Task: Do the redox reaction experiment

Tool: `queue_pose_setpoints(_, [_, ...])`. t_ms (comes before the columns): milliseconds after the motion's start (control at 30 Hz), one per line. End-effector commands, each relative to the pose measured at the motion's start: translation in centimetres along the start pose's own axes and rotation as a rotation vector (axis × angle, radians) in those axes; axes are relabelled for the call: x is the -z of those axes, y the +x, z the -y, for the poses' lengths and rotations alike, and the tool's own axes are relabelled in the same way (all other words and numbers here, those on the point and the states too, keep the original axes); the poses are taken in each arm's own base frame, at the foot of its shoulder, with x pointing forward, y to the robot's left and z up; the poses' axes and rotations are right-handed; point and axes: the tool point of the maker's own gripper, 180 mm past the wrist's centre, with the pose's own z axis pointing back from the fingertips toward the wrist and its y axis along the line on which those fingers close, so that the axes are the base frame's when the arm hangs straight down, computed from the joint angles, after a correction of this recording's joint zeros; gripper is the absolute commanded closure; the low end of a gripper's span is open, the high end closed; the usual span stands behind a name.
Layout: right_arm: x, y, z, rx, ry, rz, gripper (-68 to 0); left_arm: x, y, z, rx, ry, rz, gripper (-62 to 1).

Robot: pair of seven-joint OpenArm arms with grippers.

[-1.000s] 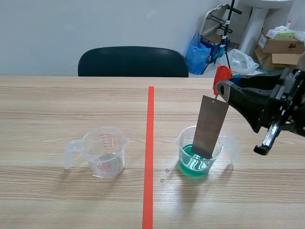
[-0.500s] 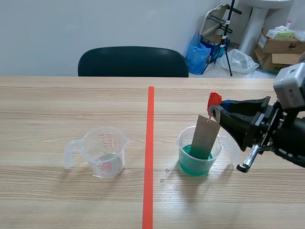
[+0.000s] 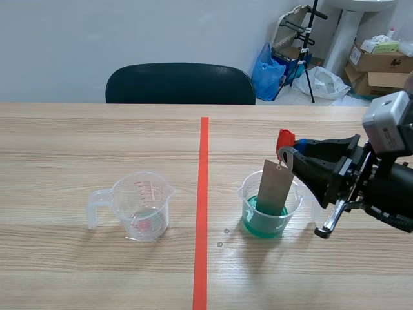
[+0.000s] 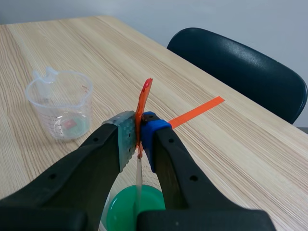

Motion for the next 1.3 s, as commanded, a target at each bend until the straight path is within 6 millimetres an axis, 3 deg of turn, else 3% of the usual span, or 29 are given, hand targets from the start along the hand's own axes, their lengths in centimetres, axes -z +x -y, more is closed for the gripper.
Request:
queue_pose_setpoints(0, [0.04,1.39,0.79,-0.022,-0.005,0.048,-0.7,0.06,0.51,0.03,-0.009,0.004,0.025,-62.3])
queue_pose_setpoints(1267, [-0.16,1.12,0.69,-0.033,0.002,0.047,-0.6,0.06,0.50,0.03,-0.009,0.004,0.024,-62.3])
